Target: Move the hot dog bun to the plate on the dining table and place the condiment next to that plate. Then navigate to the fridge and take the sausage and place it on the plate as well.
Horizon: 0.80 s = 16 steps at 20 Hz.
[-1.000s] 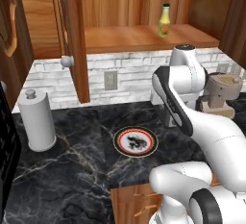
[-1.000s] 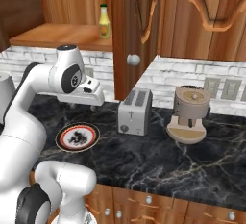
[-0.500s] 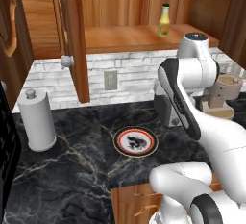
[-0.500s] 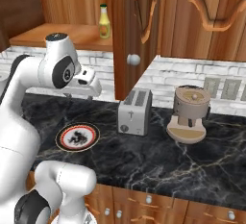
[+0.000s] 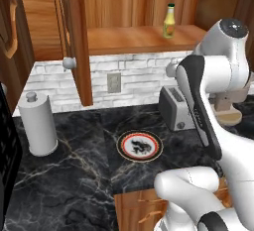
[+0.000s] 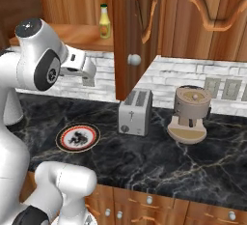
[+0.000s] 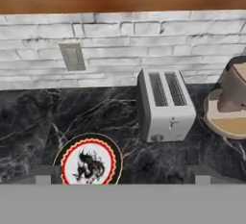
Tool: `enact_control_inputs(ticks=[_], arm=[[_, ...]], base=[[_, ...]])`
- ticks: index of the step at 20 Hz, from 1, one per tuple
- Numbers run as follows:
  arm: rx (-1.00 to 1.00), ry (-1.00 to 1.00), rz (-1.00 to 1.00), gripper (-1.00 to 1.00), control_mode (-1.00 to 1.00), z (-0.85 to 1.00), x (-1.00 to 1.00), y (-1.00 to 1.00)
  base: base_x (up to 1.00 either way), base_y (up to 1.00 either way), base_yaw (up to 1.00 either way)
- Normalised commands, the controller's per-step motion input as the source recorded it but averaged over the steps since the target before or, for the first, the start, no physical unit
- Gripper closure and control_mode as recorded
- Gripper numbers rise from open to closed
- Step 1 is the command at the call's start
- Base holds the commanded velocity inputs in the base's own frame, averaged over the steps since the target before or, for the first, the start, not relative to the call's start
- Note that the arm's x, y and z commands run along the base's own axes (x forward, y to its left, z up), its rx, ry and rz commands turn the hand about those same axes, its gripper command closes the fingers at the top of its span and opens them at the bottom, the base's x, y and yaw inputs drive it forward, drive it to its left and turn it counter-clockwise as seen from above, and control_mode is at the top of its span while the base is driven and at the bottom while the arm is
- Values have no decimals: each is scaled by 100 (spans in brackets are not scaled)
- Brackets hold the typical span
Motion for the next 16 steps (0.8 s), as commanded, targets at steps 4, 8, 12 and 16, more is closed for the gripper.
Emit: enact_control_inputs(ticks=[4, 8, 12, 16], arm=[[0, -24, 0, -100, -100, 87, 25, 0], [0, -16, 0, -100, -100, 70, 53, -1], [0, -8, 0, -100, -100, 49, 84, -3], [0, 0, 0, -100, -100, 25, 89, -4]], base=[[0, 0, 0], [0, 0, 0], [0, 0, 0], [0, 0, 0]])
